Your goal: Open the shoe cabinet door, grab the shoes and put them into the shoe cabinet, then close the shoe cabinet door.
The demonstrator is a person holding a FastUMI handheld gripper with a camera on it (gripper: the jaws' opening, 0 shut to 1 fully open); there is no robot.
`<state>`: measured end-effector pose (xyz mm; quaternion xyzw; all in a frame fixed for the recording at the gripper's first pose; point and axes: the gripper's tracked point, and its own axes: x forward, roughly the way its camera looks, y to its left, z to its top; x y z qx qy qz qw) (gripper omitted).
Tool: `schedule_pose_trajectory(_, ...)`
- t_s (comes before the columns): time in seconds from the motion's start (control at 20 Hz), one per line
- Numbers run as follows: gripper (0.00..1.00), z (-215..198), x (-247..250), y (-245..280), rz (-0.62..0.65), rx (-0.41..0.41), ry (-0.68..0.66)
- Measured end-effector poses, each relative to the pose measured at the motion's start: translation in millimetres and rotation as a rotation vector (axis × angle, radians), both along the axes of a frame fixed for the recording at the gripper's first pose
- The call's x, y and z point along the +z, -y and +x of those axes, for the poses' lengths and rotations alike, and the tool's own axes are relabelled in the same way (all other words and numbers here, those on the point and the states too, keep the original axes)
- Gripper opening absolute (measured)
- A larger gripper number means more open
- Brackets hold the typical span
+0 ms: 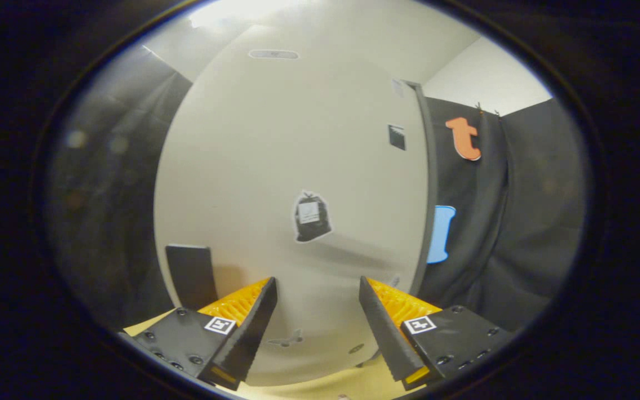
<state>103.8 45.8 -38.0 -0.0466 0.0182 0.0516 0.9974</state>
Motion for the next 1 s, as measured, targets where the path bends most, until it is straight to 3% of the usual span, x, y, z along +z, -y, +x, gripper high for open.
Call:
schedule_pose_trajectory(0.45,0.93,61.2,-11.2,-34.8,0.073,0.02,-0.027)
schedule_pose_trajectory(1.0,0.92,117.4,-15.3,-46.8,0.098,-0.034,-0.019)
